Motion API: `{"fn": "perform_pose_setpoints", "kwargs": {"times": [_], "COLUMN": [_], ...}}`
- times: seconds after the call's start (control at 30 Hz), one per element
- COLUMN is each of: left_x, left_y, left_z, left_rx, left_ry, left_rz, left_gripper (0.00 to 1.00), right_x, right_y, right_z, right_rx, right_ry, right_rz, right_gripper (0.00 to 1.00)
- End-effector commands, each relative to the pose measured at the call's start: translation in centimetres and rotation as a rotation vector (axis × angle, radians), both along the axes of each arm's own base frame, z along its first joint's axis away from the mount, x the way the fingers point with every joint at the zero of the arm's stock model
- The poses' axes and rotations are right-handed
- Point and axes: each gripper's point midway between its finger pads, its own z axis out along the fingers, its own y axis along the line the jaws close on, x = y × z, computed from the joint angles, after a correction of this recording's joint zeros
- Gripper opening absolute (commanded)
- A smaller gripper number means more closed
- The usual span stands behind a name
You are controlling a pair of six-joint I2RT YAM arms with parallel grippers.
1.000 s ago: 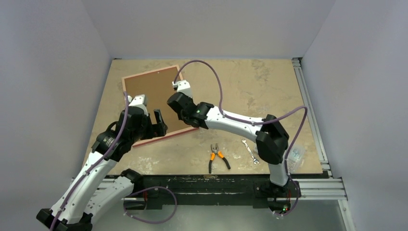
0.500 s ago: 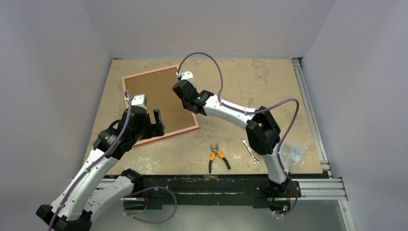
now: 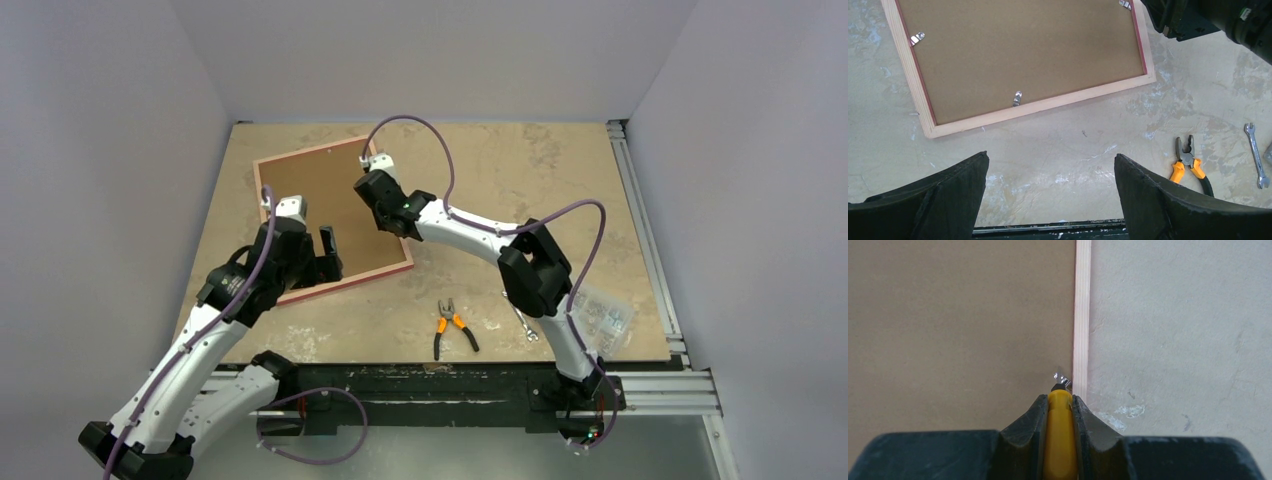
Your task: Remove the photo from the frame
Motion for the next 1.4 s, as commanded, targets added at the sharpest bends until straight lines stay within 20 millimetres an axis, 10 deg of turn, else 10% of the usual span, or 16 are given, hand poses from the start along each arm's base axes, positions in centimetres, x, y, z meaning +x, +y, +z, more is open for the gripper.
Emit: {"fn": "perform_pose_setpoints", "kwargs": {"times": [0.0, 0.6, 0.9, 1.37], "left_x": [0.7, 1.8, 3.7, 4.7], "left_y": [-0.3, -2.7, -4.5, -2.8], "left_z": [1.3, -0.7, -6.3, -11.6], "left_rx": [-0.019, -0.215, -0.619, -0.662], "left_ry": [-0.039, 0.080, 0.386, 0.548], "left_rz": [-0.006, 0.071, 0.273, 0.470], "left_gripper": [0.93, 0.90, 0.76, 0.75], "right_x": [1.1, -0.6, -1.4, -1.9], "right_y": [0.4, -0.5, -1.3, -2.0], "right_z": [1.7, -1.0, -2.1, -2.9], "right_rx": [0.013, -0.009, -0.042, -0.134], "right_ry": [-0.041, 0.073, 0.119, 0.197], "right_rz": [0.009, 0.058, 0.082, 0.068], "right_gripper": [0.00, 0.00, 0.00, 0.00]}}
